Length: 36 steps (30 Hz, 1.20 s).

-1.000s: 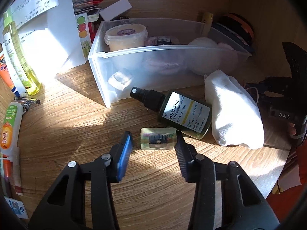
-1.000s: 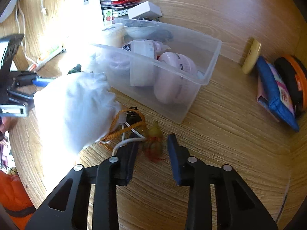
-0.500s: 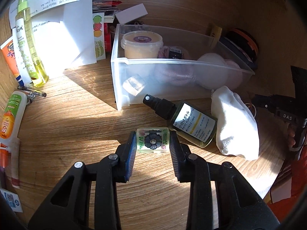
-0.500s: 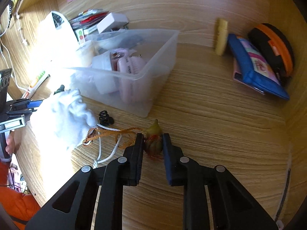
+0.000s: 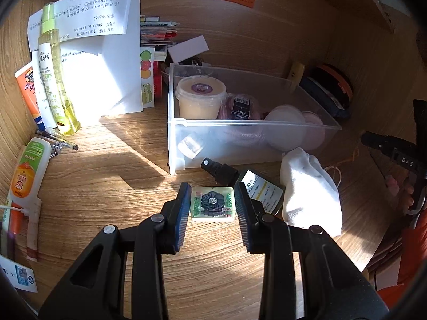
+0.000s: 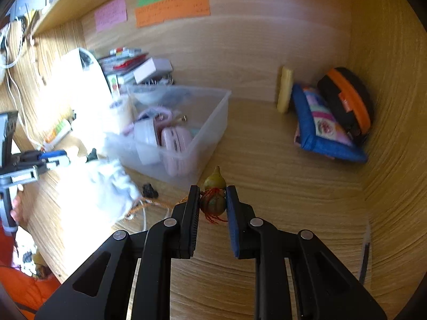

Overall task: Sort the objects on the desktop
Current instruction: 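Carry the green box with left tool while right tool carries gourd ornament over bin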

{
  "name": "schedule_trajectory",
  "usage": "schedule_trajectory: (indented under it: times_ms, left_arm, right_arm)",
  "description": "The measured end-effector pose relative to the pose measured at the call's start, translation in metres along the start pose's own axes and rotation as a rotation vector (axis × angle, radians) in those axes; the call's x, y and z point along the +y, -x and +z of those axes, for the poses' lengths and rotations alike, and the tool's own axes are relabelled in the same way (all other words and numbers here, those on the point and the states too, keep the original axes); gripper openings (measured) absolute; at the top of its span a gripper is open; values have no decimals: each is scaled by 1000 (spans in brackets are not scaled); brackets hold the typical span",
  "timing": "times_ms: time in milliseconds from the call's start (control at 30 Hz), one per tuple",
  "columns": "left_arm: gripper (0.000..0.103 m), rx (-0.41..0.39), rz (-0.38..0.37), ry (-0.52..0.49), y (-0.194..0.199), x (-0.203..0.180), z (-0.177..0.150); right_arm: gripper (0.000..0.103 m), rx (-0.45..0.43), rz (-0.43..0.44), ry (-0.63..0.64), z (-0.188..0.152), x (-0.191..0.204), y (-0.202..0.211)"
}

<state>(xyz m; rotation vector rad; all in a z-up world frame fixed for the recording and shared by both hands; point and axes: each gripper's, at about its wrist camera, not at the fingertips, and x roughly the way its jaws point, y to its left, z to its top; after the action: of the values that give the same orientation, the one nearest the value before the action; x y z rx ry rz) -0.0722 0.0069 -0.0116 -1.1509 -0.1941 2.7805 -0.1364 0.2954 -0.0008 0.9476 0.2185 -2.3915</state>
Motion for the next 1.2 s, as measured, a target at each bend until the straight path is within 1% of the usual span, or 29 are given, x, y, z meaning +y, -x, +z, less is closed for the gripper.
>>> schedule_trajectory:
  times_ms: [267, 500, 667, 833, 1033, 1200]
  left_arm:
    - [33, -67, -13, -7, 15, -4, 11]
    - [33, -112, -14, 4, 20, 0, 25]
    - [33, -145, -9, -3, 24, 3, 37]
    - [33, -173, -4, -16, 23, 7, 51]
    - [33, -160, -28, -4, 9, 11, 60]
    - [33, -150, -37, -17, -2, 9, 65]
  right_arm:
    - [18, -99, 6, -9, 24, 5, 26]
    - [18, -180, 46, -6, 46, 13, 44]
    - [18, -192, 66, 11, 61, 21, 39]
    - [18, -188, 98, 47, 76, 39, 25]
    - [18, -167, 183, 64, 90, 58, -3]
    - [18, -123, 219, 100, 96, 77, -28]
